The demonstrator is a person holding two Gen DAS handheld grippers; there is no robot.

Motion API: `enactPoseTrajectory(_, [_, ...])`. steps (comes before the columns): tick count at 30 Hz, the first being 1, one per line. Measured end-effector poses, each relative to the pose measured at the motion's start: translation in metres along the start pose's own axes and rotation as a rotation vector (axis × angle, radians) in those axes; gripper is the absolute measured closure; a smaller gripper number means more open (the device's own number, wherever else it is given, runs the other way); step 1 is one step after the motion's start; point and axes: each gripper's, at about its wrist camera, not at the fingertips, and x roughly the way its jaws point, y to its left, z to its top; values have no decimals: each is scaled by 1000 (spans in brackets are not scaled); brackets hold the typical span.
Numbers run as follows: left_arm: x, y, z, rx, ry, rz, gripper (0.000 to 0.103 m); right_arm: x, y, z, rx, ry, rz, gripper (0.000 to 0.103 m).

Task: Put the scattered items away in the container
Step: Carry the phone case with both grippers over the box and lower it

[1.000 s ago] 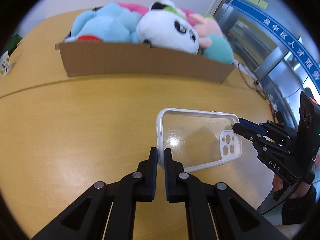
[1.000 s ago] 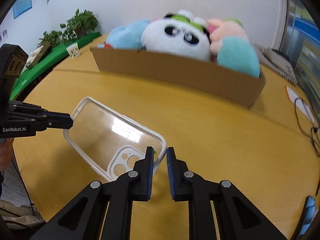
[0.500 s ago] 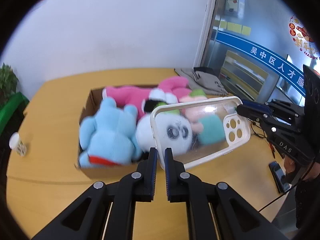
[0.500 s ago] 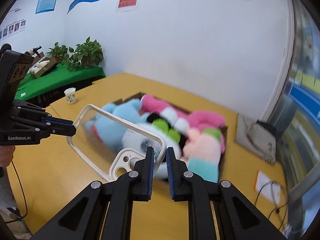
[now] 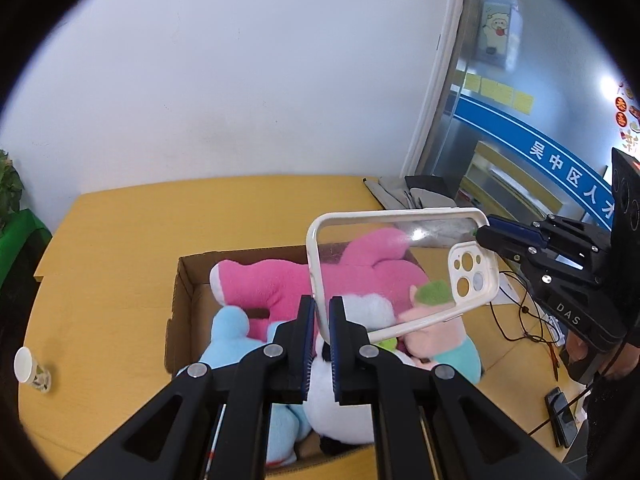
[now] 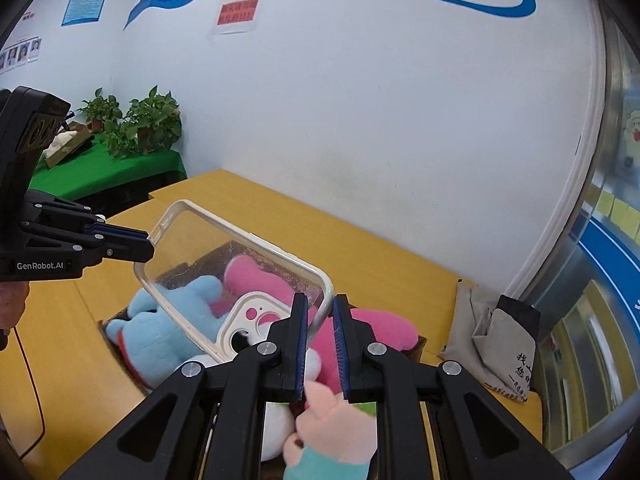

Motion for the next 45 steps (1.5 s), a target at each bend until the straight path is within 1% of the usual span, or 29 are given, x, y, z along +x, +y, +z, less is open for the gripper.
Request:
enactPoseTrajectory(4, [35,8,10,-8,34,3,97,39,-17,-1,26,38,12,89])
enactPoseTrajectory(8, [64,16,12,-25,73,1,97,74,-28,-7,48,79,28,89])
enactPoseTrajectory(13, [84,23,0,-31,118,0,97,102,-29,-22,66,126,42,89])
enactPoseTrajectory(15, [91,26,-8,-42,151,0,97,110,-29,-30,73,147,56,89])
enactPoseTrajectory(18, [97,24,-24,-31,183,22,97,120,-29,-42,91,178,96,89])
enactPoseTrajectory(22, [109,28,-44,-45,230,32,97,130,-19,-60,78,226,117,89])
enactPoseTrajectory(26, [108,35,-52,-80,221,25,97,137,-15,-75,122,250,152,89])
enactPoseTrajectory(30, [106,38,-54,-99,203,11,96,137,-12,-79,116,264,144,88])
enactPoseTrajectory(32, [104,38,-56,-102,200,6,92,136,-10,-80,110,269,138,88])
enactPoseTrajectory(36, [101,34,-63,-93,207,-2,88,133,-7,-83,99,281,136,88])
enactPoseTrajectory(39, [98,29,-66,-75,203,3,78,131,-7,-84,98,288,137,87])
enactPoseTrajectory(40, [95,30,-66,-82,191,-3,70,131,-7,-85,96,290,137,87])
enactPoseTrajectory(41, [92,31,-66,-98,177,-12,56,131,-6,-86,98,294,140,87])
enactPoseTrajectory(42, [89,33,-66,-113,163,-19,49,131,-7,-87,104,299,146,82])
enactPoseTrajectory(43, [85,36,-66,-128,146,-23,38,131,-7,-89,109,301,152,70])
enactPoseTrajectory(44, [79,38,-65,-140,124,-25,34,130,-7,-91,114,299,151,61])
enactPoseTrajectory(45, [75,40,-65,-147,110,-24,34,128,-7,-92,120,293,144,46])
